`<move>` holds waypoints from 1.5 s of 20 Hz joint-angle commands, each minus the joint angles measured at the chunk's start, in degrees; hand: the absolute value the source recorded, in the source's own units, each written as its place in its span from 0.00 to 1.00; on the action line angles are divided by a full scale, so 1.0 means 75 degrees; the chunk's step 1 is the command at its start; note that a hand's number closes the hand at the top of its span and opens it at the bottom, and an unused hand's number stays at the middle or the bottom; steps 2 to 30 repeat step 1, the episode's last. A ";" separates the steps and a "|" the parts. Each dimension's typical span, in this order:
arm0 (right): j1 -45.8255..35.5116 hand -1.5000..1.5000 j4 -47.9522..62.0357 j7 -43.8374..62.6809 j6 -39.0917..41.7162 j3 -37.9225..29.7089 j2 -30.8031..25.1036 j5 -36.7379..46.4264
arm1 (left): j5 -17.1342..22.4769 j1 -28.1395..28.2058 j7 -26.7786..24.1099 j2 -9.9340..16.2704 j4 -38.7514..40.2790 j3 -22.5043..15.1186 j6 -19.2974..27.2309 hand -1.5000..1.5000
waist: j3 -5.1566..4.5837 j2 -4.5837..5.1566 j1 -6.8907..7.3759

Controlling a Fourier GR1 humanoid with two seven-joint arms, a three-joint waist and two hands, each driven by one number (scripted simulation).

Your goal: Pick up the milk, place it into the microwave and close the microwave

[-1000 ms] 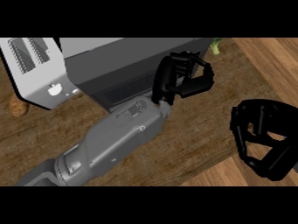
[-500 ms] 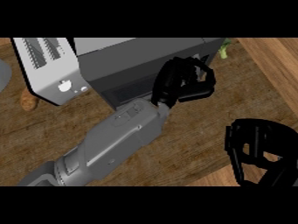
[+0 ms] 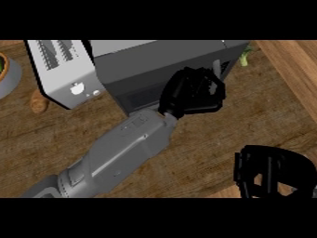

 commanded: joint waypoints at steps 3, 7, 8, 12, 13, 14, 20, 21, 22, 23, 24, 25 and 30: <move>0.0316 1.00 -0.0407 0.0012 -0.0198 0.0156 0.0089 0.0168 | 0.0504 0.0744 -0.0238 0.0360 0.1095 0.0758 -0.0048 1.00 | -0.0064 0.0094 0.0204; 0.0316 1.00 -0.0407 0.0012 -0.0198 0.0156 0.0089 0.0168 | 0.0504 0.0744 -0.0238 0.0360 0.1095 0.0758 -0.0048 1.00 | -0.0064 0.0094 0.0204; 0.0316 1.00 -0.0407 0.0012 -0.0198 0.0156 0.0089 0.0168 | 0.0504 0.0744 -0.0238 0.0360 0.1095 0.0758 -0.0048 1.00 | -0.0064 0.0094 0.0204; 0.0316 1.00 -0.0407 0.0012 -0.0198 0.0156 0.0089 0.0168 | 0.0504 0.0744 -0.0238 0.0360 0.1095 0.0758 -0.0048 1.00 | -0.0064 0.0094 0.0204; 0.0316 1.00 -0.0407 0.0012 -0.0198 0.0156 0.0089 0.0168 | 0.0504 0.0744 -0.0238 0.0360 0.1095 0.0758 -0.0048 1.00 | -0.0064 0.0094 0.0204; 0.0316 1.00 -0.0407 0.0012 -0.0198 0.0156 0.0089 0.0168 | 0.0504 0.0744 -0.0238 0.0360 0.1095 0.0758 -0.0048 1.00 | -0.0064 0.0094 0.0204; 0.0316 1.00 -0.0407 0.0012 -0.0198 0.0156 0.0089 0.0168 | 0.0504 0.0744 -0.0238 0.0360 0.1095 0.0758 -0.0048 1.00 | -0.0064 0.0094 0.0204; 0.0316 1.00 -0.0407 0.0012 -0.0198 0.0156 0.0089 0.0168 | 0.0504 0.0744 -0.0238 0.0360 0.1095 0.0758 -0.0048 1.00 | -0.0064 0.0094 0.0204; 0.0316 1.00 -0.0407 0.0012 -0.0198 0.0156 0.0089 0.0168 | 0.0504 0.0744 -0.0238 0.0360 0.1095 0.0758 -0.0048 1.00 | -0.0064 0.0094 0.0204; 0.0316 1.00 -0.0407 0.0012 -0.0198 0.0156 0.0089 0.0168 | 0.0504 0.0744 -0.0238 0.0360 0.1095 0.0758 -0.0048 1.00 | -0.0064 0.0094 0.0204; 0.0316 1.00 -0.0407 0.0012 -0.0198 0.0156 0.0089 0.0168 | 0.0504 0.0744 -0.0238 0.0360 0.1095 0.0758 -0.0048 1.00 | -0.0064 0.0094 0.0204; 0.0316 1.00 -0.0407 0.0012 -0.0198 0.0156 0.0089 0.0168 | 0.0504 0.0744 -0.0238 0.0360 0.1095 0.0758 -0.0048 1.00 | -0.0064 0.0094 0.0204; 0.0316 1.00 -0.0407 0.0012 -0.0198 0.0156 0.0089 0.0168 | 0.0504 0.0744 -0.0238 0.0360 0.1095 0.0758 -0.0048 1.00 | -0.0064 0.0094 0.0204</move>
